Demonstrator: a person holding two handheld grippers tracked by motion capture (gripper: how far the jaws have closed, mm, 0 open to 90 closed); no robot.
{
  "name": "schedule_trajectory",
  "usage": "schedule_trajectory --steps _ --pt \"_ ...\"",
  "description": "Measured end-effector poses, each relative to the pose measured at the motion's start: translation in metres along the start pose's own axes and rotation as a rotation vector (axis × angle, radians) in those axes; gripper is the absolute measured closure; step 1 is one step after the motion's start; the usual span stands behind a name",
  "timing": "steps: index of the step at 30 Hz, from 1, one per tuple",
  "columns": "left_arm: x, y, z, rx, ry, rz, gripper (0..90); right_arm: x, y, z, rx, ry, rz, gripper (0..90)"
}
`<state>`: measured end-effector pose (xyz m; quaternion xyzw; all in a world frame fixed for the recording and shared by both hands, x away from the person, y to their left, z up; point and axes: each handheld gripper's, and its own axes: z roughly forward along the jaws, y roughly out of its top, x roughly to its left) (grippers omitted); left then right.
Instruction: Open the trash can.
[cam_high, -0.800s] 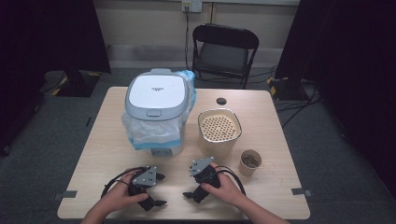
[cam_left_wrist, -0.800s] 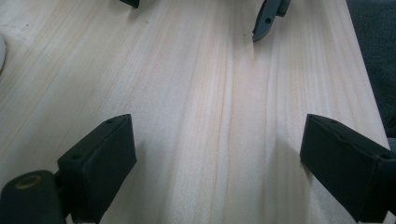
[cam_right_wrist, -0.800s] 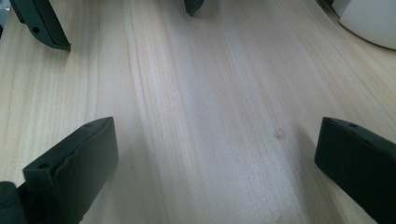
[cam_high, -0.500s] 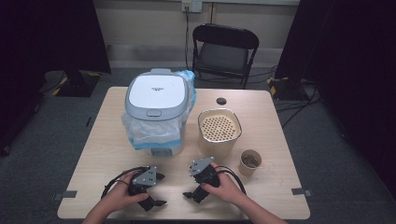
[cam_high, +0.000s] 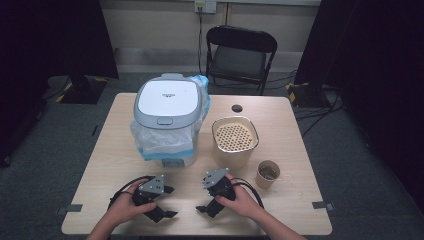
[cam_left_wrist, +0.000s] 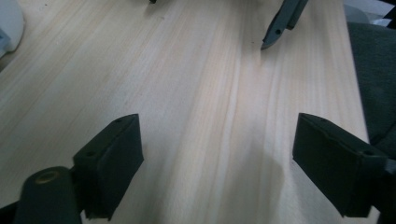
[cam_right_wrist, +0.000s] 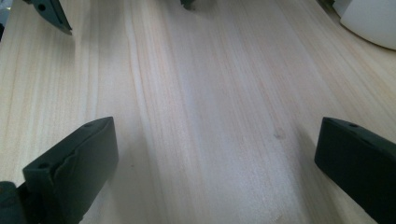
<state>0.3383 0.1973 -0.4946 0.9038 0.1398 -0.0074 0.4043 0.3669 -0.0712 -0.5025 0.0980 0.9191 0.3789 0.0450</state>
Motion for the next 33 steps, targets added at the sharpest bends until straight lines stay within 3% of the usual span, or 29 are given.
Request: schedule_trajectory --steps 2,8,15,22,33 --pt "0.0 0.002 -0.004 -0.005 -0.014 -0.017 16.3 0.0 0.0 0.0 0.0 0.0 0.0 0.0" --pt "-0.003 0.008 -0.025 -0.004 0.01 -0.043 16.2 0.0 0.0 0.0 0.0 0.0 0.0 0.0" --pt "-0.005 0.016 -0.046 -0.011 -0.003 -0.095 16.1 0.0 0.0 0.0 0.0 0.0 0.0 0.0" --pt "-0.008 0.034 -0.065 -0.006 -0.021 -0.092 16.2 0.0 0.0 0.0 0.0 0.001 0.0 0.0" --pt "-0.007 0.071 -0.092 -0.021 0.009 -0.078 16.4 0.0 0.0 0.0 -0.002 -0.001 -0.002 0.0"
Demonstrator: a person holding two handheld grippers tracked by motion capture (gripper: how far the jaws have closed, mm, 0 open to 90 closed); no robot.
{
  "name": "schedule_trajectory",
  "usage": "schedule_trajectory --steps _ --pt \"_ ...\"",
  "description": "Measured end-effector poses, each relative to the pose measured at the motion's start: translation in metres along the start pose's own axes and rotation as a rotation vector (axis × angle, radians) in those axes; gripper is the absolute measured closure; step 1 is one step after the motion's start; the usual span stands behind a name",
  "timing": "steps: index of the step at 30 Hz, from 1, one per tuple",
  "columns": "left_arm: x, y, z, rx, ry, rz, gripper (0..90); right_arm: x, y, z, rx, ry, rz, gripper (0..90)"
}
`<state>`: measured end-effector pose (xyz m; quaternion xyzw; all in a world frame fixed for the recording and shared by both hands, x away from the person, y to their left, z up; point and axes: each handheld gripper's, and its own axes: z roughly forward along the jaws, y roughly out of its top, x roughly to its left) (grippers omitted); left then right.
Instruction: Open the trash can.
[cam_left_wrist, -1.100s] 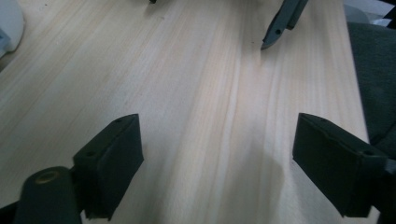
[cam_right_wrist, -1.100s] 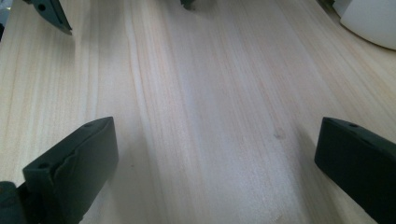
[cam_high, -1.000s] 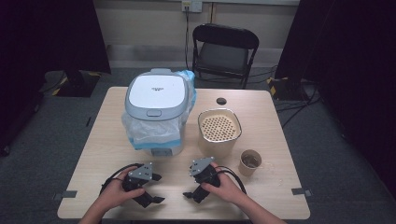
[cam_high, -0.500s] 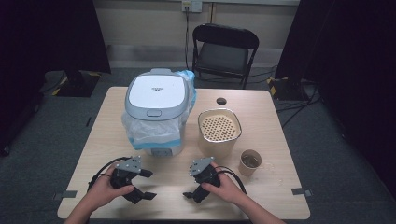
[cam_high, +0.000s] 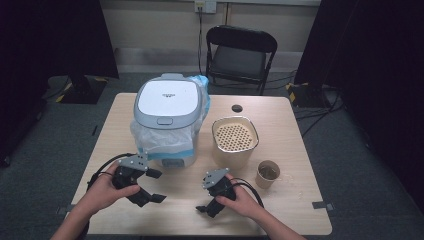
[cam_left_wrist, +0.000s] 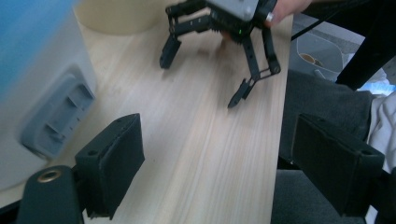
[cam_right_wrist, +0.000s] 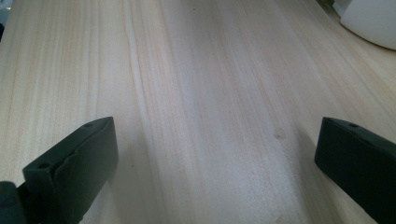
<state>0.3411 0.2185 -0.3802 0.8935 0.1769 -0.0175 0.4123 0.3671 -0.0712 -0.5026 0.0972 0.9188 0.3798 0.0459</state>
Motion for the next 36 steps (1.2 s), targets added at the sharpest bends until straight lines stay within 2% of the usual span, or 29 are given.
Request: schedule_trajectory --steps 12,19,22,26,36 --pt "-0.004 0.026 -0.022 0.004 0.019 0.012 16.9 0.0 0.0 0.0 -0.001 -0.001 -0.002 0.0" --pt "-0.004 0.04 -0.034 0.015 0.021 0.028 16.9 0.0 0.0 0.0 -0.001 -0.001 -0.002 0.0" --pt "-0.004 0.046 -0.038 0.001 0.024 0.021 17.0 0.0 0.0 0.0 -0.001 -0.001 -0.002 0.0" --pt "-0.002 0.053 -0.044 0.016 0.023 0.037 17.0 0.0 0.0 0.0 0.0 -0.002 -0.004 0.0" --pt "-0.001 0.072 -0.055 0.01 0.035 0.029 16.9 0.0 0.0 0.0 0.001 0.0 -0.003 0.0"
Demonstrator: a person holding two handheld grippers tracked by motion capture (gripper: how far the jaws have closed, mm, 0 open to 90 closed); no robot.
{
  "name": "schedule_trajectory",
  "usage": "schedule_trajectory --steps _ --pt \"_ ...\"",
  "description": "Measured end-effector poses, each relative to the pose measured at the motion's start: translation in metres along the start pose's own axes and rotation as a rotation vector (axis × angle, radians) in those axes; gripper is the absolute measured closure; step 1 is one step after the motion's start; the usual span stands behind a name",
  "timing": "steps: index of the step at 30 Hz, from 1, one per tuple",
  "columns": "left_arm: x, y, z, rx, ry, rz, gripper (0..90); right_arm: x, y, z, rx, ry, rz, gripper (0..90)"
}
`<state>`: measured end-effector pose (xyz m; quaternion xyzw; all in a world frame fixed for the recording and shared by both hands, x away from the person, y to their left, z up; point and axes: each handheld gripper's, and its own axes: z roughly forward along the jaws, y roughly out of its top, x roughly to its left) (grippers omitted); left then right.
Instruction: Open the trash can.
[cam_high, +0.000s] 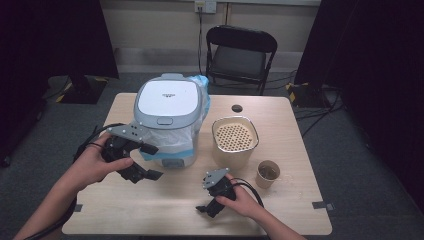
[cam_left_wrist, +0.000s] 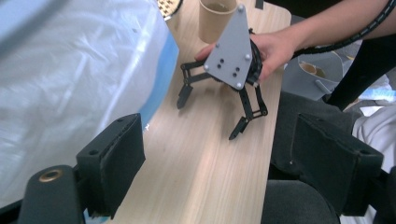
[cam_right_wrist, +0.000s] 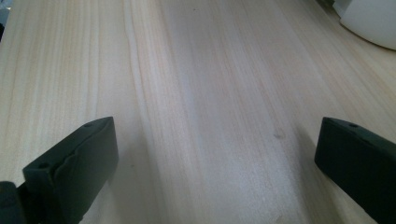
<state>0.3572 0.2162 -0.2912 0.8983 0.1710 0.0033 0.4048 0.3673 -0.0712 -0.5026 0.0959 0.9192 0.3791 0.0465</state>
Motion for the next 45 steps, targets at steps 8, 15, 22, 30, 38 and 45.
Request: schedule_trajectory --steps 8,15,22,30,38,45 --pt "0.003 0.011 -0.005 0.01 0.003 0.015 17.0 0.0 0.0 0.0 0.002 0.002 0.003 0.0" --pt "0.005 0.02 -0.008 0.007 0.005 0.014 16.9 0.0 0.0 0.0 0.002 0.002 0.003 0.0" --pt "0.008 0.03 -0.011 0.019 0.008 0.026 16.9 0.0 0.0 0.0 0.002 0.002 0.005 0.0" --pt "0.012 0.048 -0.015 0.017 0.015 0.039 16.9 0.0 0.0 0.0 0.002 0.002 0.005 0.0" --pt "0.02 0.058 -0.014 0.015 0.021 0.041 16.9 0.0 0.0 0.0 0.001 0.004 0.006 0.0" --pt "0.031 0.061 -0.01 0.015 0.048 0.04 17.0 0.0 0.0 0.0 0.001 0.004 0.006 0.0"
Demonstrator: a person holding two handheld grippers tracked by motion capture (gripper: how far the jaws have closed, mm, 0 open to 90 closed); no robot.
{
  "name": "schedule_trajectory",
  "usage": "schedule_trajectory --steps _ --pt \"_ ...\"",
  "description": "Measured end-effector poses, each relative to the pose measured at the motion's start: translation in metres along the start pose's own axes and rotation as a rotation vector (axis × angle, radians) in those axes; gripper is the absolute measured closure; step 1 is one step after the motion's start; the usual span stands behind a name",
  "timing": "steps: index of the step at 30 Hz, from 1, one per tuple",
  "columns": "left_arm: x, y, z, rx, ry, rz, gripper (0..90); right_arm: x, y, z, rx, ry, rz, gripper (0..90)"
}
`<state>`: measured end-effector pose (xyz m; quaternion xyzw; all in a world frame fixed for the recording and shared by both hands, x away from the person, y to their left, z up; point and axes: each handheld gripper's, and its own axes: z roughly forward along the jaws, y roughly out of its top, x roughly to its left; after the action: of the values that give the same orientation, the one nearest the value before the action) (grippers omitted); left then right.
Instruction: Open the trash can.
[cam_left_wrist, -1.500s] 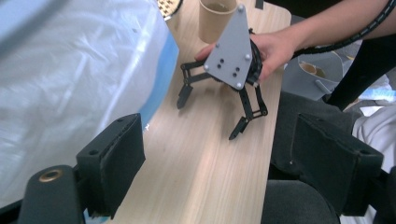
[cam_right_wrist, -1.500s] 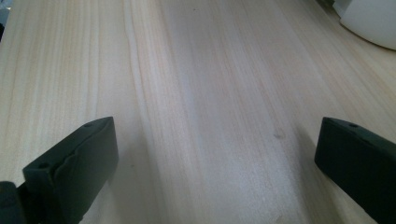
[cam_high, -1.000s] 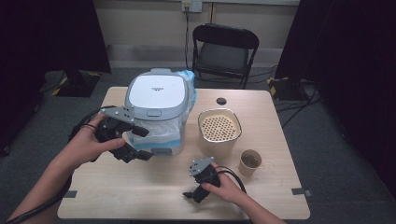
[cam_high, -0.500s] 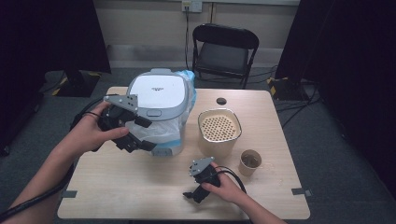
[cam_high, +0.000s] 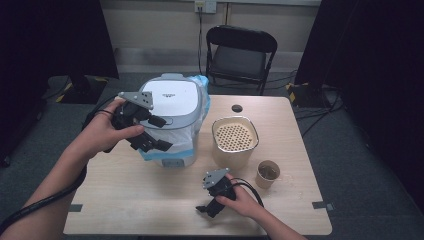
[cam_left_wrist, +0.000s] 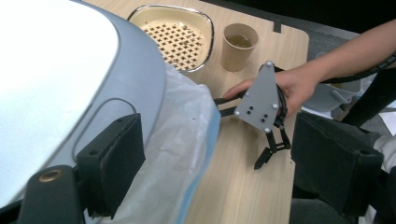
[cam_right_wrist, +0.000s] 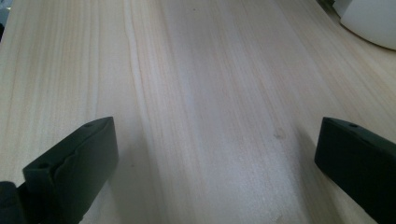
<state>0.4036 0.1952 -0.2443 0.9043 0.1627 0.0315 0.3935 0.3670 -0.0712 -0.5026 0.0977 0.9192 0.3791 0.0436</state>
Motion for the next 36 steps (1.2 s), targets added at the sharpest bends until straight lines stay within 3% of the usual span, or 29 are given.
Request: schedule_trajectory --steps 1,7,22,26,34,36 --pt "0.001 0.0 0.001 -0.012 0.003 -0.016 16.9 0.0 0.0 0.0 0.0 0.0 0.0 0.0" --pt "0.008 -0.001 0.005 -0.01 0.013 -0.02 17.5 0.0 0.0 0.0 -0.001 -0.002 -0.001 0.0" --pt "0.012 0.005 0.009 -0.005 0.065 0.03 17.1 0.0 0.0 0.0 -0.002 -0.002 -0.003 0.0" --pt "0.013 0.003 0.01 -0.034 0.059 0.014 17.1 0.0 0.0 0.0 -0.001 -0.002 -0.001 0.0" --pt "0.012 0.001 0.01 -0.044 0.062 0.012 17.2 0.0 0.0 0.0 0.0 -0.001 -0.001 0.0" --pt "0.013 0.0 0.01 -0.057 0.06 -0.024 18.0 0.0 0.0 0.0 -0.001 -0.001 0.0 0.0"
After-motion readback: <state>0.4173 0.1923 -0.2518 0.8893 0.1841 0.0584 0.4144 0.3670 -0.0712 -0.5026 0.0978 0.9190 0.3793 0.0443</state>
